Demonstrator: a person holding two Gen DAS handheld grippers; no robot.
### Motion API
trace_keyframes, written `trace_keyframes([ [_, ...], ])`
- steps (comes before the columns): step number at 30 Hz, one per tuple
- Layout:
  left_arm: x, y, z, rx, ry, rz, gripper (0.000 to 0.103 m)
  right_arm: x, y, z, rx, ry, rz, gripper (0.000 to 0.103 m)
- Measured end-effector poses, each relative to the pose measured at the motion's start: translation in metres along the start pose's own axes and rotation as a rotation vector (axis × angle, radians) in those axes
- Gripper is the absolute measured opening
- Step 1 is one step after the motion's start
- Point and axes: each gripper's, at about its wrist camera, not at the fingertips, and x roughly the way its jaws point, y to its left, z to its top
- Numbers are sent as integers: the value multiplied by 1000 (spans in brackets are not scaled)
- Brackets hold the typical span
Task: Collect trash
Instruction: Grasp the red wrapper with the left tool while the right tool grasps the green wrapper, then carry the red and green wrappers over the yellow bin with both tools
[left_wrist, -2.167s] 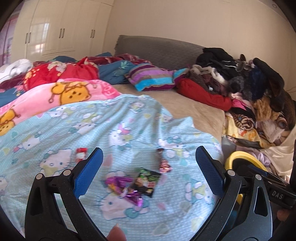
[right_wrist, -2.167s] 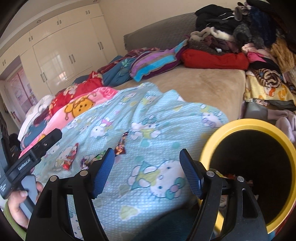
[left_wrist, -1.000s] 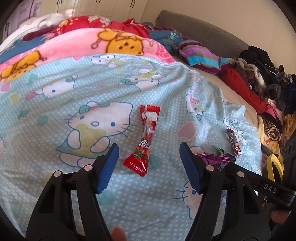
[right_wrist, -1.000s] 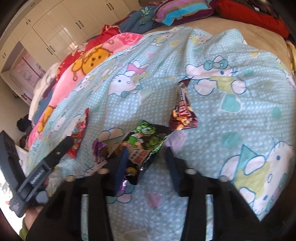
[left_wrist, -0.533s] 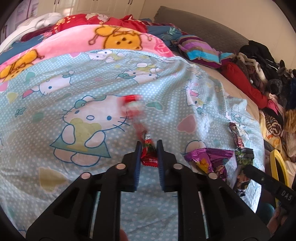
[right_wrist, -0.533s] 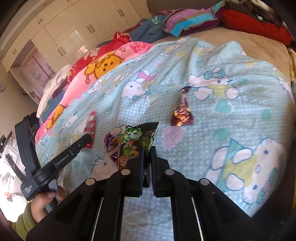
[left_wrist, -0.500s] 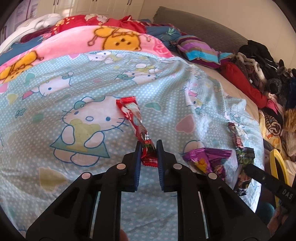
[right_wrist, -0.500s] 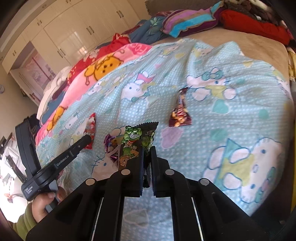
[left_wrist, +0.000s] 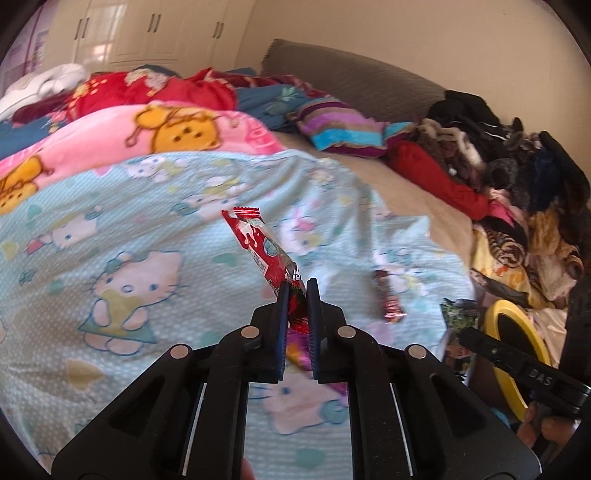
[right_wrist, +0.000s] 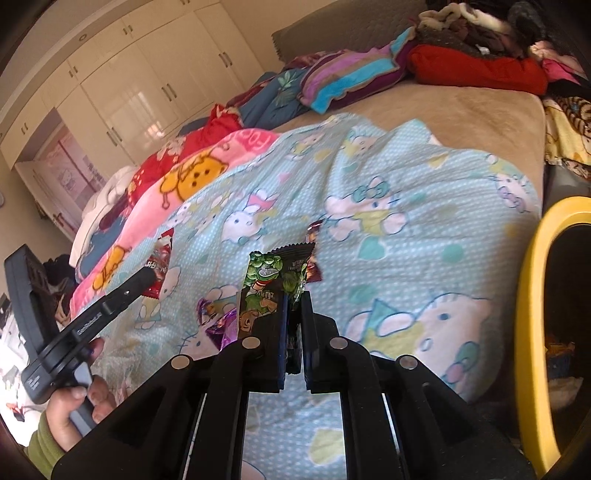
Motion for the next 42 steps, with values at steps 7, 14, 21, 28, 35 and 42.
trace_keyframes([
  [7, -6, -40, 0, 58, -9, -82, 5, -20, -20, 8, 53, -52, -22, 7],
  [14, -10, -72, -2, 117, -13, -138, 5, -41, -44, 14, 109, -105, -51, 7],
  [21, -13, -97, -7, 158, -7, -187, 5, -62, -75, 16, 173, -154, -89, 7],
  [28, -15, -124, -11, 202, -2, -238, 5, -84, -99, 16, 226, -196, -126, 7],
  [35, -16, -147, -16, 239, 8, -277, 5, -102, -120, 16, 270, -230, -155, 7],
  [42, -16, -169, -23, 277, 21, -316, 5, -121, -140, 13, 298, -254, -200, 7],
])
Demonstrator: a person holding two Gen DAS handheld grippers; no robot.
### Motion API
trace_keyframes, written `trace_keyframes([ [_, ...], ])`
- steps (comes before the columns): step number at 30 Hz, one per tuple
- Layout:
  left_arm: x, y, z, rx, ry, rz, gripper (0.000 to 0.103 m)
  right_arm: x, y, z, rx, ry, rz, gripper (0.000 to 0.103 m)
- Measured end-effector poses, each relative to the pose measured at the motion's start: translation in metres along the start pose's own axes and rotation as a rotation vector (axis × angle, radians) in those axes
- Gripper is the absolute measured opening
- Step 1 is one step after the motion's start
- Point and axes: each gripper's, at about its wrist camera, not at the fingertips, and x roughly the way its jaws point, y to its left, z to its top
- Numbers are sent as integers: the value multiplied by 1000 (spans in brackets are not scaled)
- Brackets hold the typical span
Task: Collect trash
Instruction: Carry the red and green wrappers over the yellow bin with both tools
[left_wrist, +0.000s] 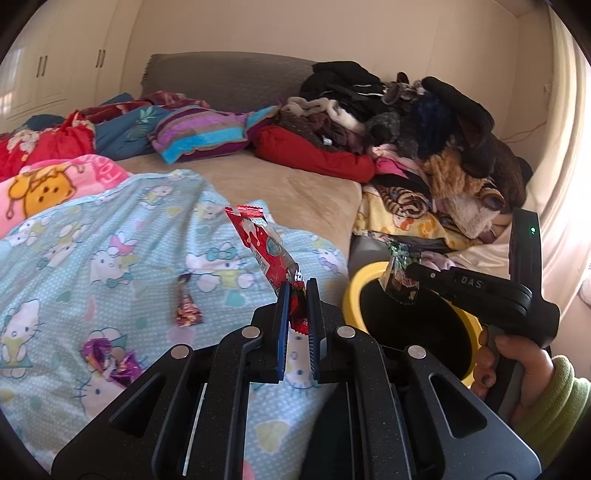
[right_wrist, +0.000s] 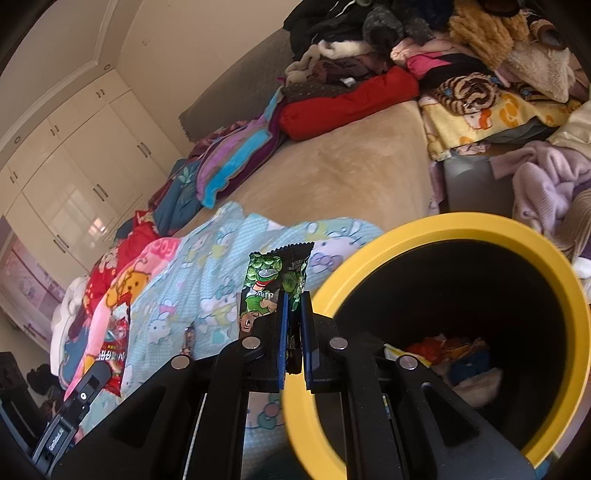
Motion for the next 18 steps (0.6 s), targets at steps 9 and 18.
trace_keyframes([
  [9, 10, -25, -2, 30, 24, -53, 5, -16, -26, 9, 23, -28, -60, 7],
  [18, 19, -54, -5, 97, 50, -92, 5, -28, -50, 15, 46, -50, -120, 7],
])
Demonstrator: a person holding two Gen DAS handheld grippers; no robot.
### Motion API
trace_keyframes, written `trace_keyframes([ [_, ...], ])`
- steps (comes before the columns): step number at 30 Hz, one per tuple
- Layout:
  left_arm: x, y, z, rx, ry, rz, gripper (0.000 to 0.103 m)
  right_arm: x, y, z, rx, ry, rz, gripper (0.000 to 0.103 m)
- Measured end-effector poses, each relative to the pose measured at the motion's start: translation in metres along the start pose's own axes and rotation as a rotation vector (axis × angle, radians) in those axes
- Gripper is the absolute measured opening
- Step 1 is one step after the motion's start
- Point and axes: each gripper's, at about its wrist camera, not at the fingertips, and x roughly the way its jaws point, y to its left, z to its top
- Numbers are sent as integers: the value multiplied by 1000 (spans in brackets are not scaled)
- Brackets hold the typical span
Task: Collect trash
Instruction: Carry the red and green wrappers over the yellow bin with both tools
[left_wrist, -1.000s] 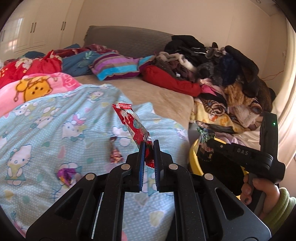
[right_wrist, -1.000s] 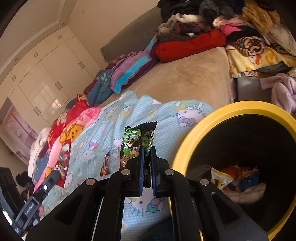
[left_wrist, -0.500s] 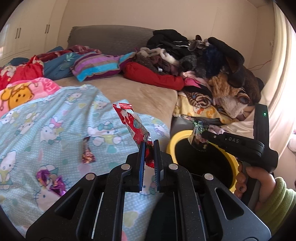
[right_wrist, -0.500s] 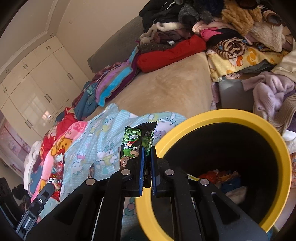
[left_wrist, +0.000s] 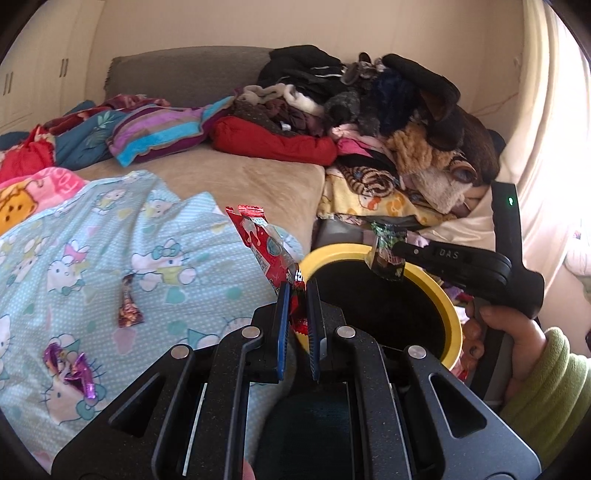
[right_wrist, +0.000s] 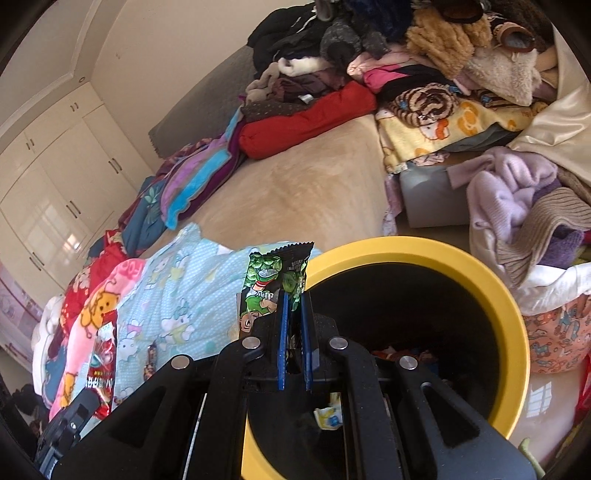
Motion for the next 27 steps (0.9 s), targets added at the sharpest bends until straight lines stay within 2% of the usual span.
trace_keyframes([
  [18, 36, -55, -13, 118, 73, -73, 5, -4, -59, 8, 117, 4, -63, 7],
  [27, 61, -71, -20, 146, 128, -88, 5, 4, -73, 5, 128, 48, -71, 7],
])
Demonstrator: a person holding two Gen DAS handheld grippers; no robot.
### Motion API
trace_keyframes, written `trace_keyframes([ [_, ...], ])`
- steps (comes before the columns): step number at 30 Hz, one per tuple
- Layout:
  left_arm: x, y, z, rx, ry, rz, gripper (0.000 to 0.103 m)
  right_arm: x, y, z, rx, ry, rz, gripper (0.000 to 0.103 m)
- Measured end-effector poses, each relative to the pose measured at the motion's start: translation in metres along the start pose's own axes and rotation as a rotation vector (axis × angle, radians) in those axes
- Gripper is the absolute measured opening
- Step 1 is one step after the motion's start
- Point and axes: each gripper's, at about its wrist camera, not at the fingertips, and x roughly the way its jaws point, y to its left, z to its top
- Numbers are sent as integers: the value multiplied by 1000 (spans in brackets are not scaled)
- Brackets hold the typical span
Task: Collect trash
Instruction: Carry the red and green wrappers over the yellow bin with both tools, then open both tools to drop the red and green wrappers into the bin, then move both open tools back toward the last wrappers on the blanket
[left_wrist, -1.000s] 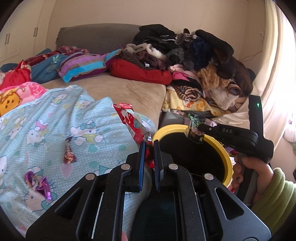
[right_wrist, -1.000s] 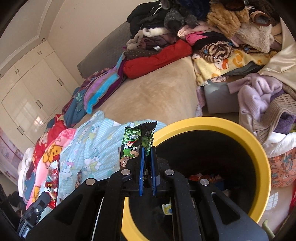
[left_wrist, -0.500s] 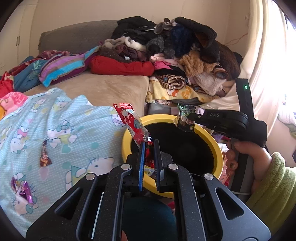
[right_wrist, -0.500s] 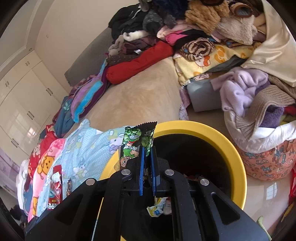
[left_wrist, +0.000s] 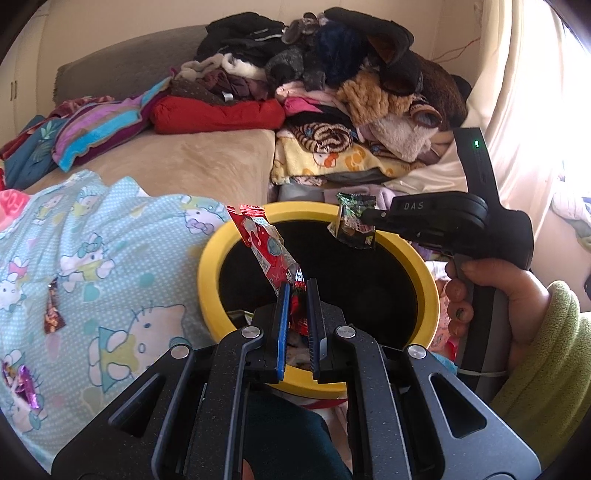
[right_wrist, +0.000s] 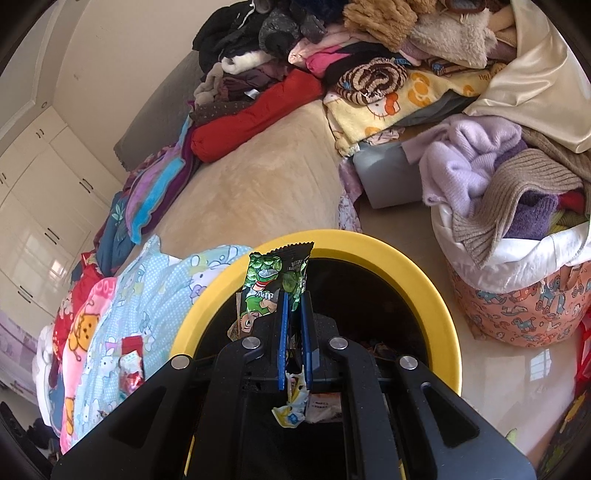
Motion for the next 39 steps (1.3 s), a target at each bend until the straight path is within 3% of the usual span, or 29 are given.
trace_keyframes([
  [8, 23, -6, -3, 6, 54, -13, 5, 10, -2, -3, -3, 31, 1, 10],
  [10, 29, -7, -4, 1, 69, -18, 5, 11, -1, -3, -4, 34, 7, 13],
  [11, 32, -7, -4, -4, 77, -17, 6, 11, -1, -3, -3, 32, 8, 19],
  [14, 34, -4, -3, -24, 79, -19, 25, 8, -2, -2, 4, 17, 14, 44],
  [15, 33, -3, -3, -34, 74, -19, 40, 7, -1, -1, 3, 13, 12, 46],
  [17, 30, 0, -2, -48, 63, -13, 49, 6, 2, -1, -10, 6, 8, 46],
  [19, 25, 3, -2, -58, 51, 8, 70, 5, 6, 0, -22, -1, 7, 49],
  [24, 6, 17, 0, -96, 6, 50, 84, 1, 23, -1, -88, -18, 4, 58],
  [28, -9, 31, 1, -123, -27, 99, 89, 0, 39, -3, -126, -21, 23, 60],
  [39, -48, 71, -1, -185, -103, 217, 90, -4, 98, -20, -265, -14, 102, 62],
])
